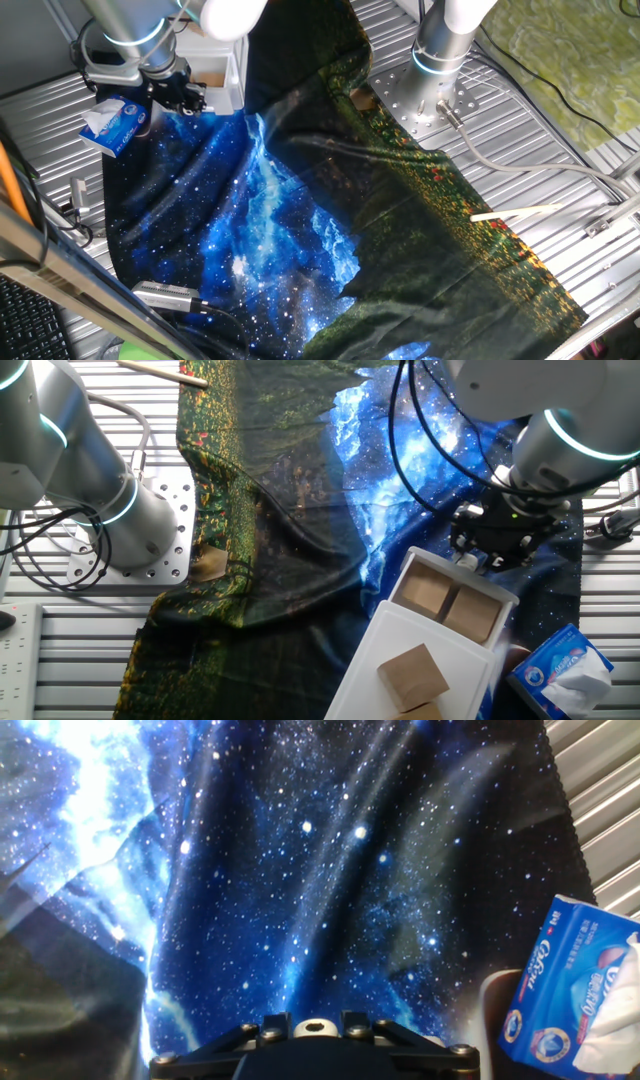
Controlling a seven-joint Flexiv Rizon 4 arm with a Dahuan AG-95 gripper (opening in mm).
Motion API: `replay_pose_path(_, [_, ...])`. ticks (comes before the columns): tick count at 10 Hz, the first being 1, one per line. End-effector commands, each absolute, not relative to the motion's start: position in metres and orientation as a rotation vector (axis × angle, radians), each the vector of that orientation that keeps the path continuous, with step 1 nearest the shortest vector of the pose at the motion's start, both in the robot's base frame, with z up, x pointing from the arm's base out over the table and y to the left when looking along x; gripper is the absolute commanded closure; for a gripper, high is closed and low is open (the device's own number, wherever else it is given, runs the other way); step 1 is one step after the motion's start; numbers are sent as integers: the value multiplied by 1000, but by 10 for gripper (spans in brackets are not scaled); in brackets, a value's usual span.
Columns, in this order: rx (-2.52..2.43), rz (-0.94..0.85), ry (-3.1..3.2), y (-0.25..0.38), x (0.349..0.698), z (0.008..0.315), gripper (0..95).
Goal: Grasp the handle and close the drawer
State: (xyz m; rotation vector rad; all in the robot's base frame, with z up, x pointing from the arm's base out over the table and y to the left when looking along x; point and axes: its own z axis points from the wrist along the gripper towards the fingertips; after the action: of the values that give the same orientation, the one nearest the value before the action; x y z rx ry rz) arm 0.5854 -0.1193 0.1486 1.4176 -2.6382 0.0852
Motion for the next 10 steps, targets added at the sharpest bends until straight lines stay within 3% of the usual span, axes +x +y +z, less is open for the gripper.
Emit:
replay_pose_path(1, [1423, 91, -2635, -122, 581, 148, 950])
replay_pose_path(10, [1520, 88, -2582, -128, 568, 147, 950])
